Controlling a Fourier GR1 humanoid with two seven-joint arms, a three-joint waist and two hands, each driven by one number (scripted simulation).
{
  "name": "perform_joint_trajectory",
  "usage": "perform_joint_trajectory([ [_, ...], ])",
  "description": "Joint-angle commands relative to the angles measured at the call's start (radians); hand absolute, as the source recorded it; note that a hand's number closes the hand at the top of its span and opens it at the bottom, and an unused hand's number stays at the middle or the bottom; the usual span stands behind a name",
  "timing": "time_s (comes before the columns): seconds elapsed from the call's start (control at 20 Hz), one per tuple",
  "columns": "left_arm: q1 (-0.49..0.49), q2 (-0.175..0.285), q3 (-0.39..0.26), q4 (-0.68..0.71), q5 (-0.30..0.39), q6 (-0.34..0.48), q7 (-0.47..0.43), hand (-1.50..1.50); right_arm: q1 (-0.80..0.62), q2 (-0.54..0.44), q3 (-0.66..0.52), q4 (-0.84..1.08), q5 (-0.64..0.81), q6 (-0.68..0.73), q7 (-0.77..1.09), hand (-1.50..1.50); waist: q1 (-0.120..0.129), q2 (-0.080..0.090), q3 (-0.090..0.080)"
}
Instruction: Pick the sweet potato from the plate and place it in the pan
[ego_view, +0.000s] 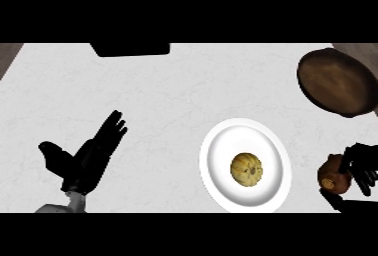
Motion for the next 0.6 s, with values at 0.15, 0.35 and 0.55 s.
perform_joint_trajectory([
  [0.15,-0.026,-0.024,-0.027,-0.022,-0.018,-0.005,0.028,0.0,-0.047,-0.01,-0.22,0.371,-0.268,0.156,-0.288,1.5,0.058,0.008,-0.003],
  [0.35,-0.025,-0.011,-0.011,-0.044,-0.006,-0.033,0.054,0.0,-0.212,0.008,-0.206,0.606,-0.103,0.095,-0.36,1.5,0.078,0.009,-0.003],
  [0.55,-0.068,-0.058,-0.039,0.005,-0.053,-0.012,0.047,0.0,-0.416,0.083,-0.158,0.766,0.004,0.003,-0.347,1.5,0.078,0.011,-0.004],
])
